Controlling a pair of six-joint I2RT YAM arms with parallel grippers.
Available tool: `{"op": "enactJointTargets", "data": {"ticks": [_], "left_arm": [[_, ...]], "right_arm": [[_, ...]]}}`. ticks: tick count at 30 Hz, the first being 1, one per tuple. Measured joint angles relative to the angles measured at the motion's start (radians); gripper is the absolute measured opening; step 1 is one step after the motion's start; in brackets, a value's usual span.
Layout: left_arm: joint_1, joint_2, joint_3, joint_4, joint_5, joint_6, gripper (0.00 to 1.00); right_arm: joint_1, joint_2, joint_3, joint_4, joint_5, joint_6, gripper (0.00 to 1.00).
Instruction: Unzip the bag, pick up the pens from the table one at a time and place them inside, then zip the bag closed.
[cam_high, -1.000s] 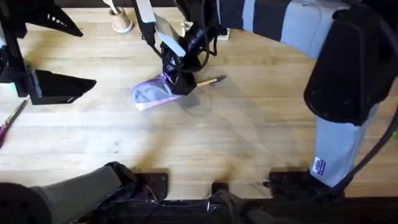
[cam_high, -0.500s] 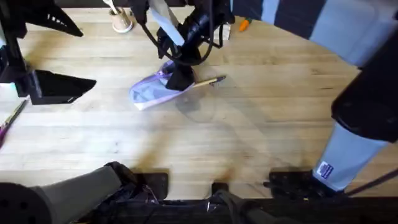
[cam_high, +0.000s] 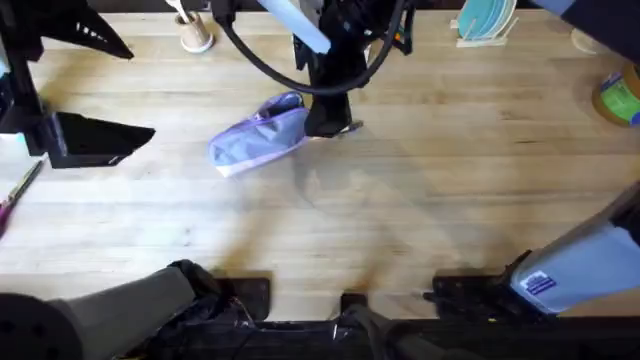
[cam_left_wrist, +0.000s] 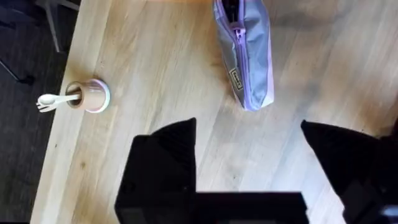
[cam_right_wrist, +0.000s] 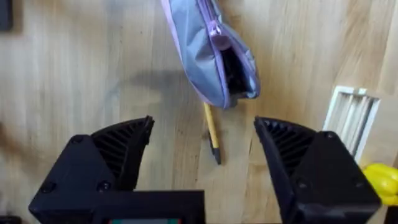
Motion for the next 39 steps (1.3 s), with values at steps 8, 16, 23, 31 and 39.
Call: {"op": "enactJointTargets", "data": {"ticks": [8, 16, 23, 31, 39], "left_arm": [[0.000, 0.000, 0.000, 0.000, 0.000, 0.000, 0.993], [0.000, 0.000, 0.000, 0.000, 0.000, 0.000, 0.994], [0.000, 0.000, 0.000, 0.000, 0.000, 0.000, 0.993], [0.000, 0.000, 0.000, 0.000, 0.000, 0.000, 0.994], [0.000, 0.000, 0.000, 0.000, 0.000, 0.000, 0.993]], "right_arm": [[-0.039, 0.001, 0.000, -0.048, 0.128, 0.092, 0.996], [-0.127, 0.020, 0.000, 0.003, 0.086, 0.163, 0.997], [-0.127, 0.020, 0.000, 0.015, 0.036, 0.166, 0.997], [-0.127, 0.020, 0.000, 0.145, -0.051, 0.152, 0.997], [-0.126, 0.045, 0.000, 0.129, -0.234, -0.098, 0.427]]}}
